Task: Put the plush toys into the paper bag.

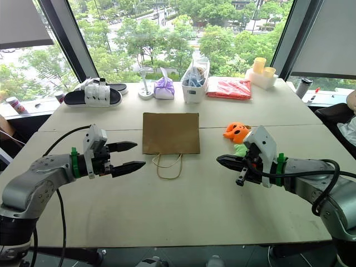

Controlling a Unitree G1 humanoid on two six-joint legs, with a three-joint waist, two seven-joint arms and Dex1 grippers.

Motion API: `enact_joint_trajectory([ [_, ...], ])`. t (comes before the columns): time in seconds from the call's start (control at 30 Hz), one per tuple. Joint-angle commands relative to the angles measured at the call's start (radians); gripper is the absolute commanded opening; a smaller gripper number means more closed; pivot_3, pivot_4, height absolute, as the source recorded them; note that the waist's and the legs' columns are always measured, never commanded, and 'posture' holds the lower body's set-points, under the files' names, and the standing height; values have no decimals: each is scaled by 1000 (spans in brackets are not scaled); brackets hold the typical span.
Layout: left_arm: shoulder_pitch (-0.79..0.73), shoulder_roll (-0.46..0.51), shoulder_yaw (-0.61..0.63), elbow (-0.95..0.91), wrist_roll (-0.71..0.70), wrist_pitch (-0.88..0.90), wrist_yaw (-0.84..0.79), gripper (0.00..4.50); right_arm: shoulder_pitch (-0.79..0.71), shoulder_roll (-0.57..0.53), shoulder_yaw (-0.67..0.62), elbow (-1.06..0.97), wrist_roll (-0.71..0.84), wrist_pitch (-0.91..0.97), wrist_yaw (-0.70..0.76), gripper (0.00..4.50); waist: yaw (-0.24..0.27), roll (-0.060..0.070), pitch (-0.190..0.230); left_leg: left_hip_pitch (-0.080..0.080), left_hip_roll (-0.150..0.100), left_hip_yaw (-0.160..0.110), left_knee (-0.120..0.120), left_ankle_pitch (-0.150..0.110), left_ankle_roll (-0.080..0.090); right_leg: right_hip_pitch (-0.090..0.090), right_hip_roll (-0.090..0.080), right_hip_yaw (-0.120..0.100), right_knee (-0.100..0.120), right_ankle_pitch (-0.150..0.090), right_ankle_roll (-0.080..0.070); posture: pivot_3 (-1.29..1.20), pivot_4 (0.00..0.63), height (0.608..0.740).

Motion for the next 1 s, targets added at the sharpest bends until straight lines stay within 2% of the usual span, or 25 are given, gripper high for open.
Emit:
enact_joint_trajectory([
  [0.03, -37, 14, 2, 9, 11, -25, -22, 4448, -1, 5, -35, -40, 14, -8, -26, 0, 1, 0, 0, 0, 0, 0, 0, 0, 0, 0, 0, 0, 0, 0, 0, 0, 150, 740],
  [0.2, -79, 30, -48, 72, 97, -135, -96, 4448, 24, 15, -40, -70, 26, -10, -56, 0, 3, 0, 0, 0, 0, 1, 0, 0, 0, 0, 0, 0, 0, 0, 0, 0, 150, 740],
  [0.3, -122, 36, -130, 161, 197, -300, -200, 4448, 37, 33, -38, -88, 28, -15, -80, 0, 2, 0, 0, 0, 0, 3, 0, 0, 0, 0, 0, 0, 0, 0, 0, 0, 150, 740],
  [0.47, -190, 15, -198, 327, 298, -512, -305, 4448, 50, 63, -25, -115, 24, -21, -125, 0, 2, 0, 0, 0, 0, 5, 0, 0, 0, 0, 0, 0, 0, 0, -1, 0, 150, 740],
  [0.67, -396, -103, -314, 692, 445, -784, -409, 4448, 100, 97, -28, -200, 59, -4, -179, 0, 4, -1, 0, -2, -1, 3, 3, 0, 0, 1, 0, -1, 0, 1, 0, 0, 150, 740],
  [0.83, -494, -167, -340, 926, 512, -960, -450, 4448, 111, 117, -10, -242, 59, 4, -240, 0, -5, -2, 1, -1, 0, 6, 3, 0, 1, 0, -1, -1, 1, 1, 0, 0, 150, 740],
  [0.93, -546, -212, -339, 1030, 532, -1032, -445, 3627, 111, 123, -13, -261, 76, 13, -276, 0, -3, -2, 1, -1, 0, 6, 3, 0, 1, -1, -1, -1, 1, 1, 1, 0, 150, 740],
  [1.0, -576, -231, -332, 1087, 540, -1063, -449, 2744, 114, 124, -10, -268, 76, 16, -293, 0, 1, -3, 1, -2, 0, 5, 4, 0, 1, 0, -1, -1, 1, 1, 1, 0, 150, 740],
])
